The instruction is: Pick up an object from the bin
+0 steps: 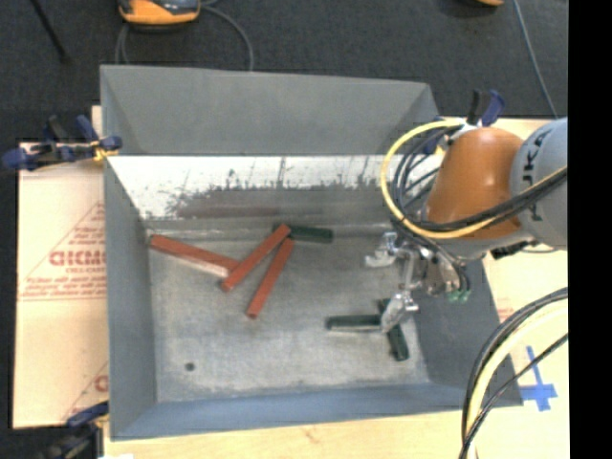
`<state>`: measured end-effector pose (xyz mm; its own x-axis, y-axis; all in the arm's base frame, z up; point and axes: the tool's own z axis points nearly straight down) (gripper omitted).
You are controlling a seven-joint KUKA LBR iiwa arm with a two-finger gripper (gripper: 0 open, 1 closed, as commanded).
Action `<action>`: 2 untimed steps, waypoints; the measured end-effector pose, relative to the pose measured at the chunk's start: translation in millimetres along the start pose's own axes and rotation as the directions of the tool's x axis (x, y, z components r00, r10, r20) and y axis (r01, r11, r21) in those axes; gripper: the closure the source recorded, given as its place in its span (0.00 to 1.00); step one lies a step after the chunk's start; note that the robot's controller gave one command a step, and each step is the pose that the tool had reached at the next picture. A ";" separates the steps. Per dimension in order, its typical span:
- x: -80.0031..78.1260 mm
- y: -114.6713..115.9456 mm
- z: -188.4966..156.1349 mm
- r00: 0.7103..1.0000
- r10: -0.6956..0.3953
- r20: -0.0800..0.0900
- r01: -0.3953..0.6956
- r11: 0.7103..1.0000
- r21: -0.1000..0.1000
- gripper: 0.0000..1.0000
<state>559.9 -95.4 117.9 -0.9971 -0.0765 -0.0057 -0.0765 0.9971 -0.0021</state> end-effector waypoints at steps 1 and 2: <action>5.8 10.8 38.0 0.998 0.069 -0.008 -0.069 0.998 -0.001 1.00; 5.7 10.8 38.0 0.998 0.069 -0.008 -0.069 0.998 -0.001 1.00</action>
Offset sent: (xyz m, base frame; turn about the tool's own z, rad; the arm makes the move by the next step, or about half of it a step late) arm 0.0000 0.0000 0.0000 0.0000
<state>553.6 -85.1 79.8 -1.0000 -0.0077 0.0020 -0.0077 1.0000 -0.0004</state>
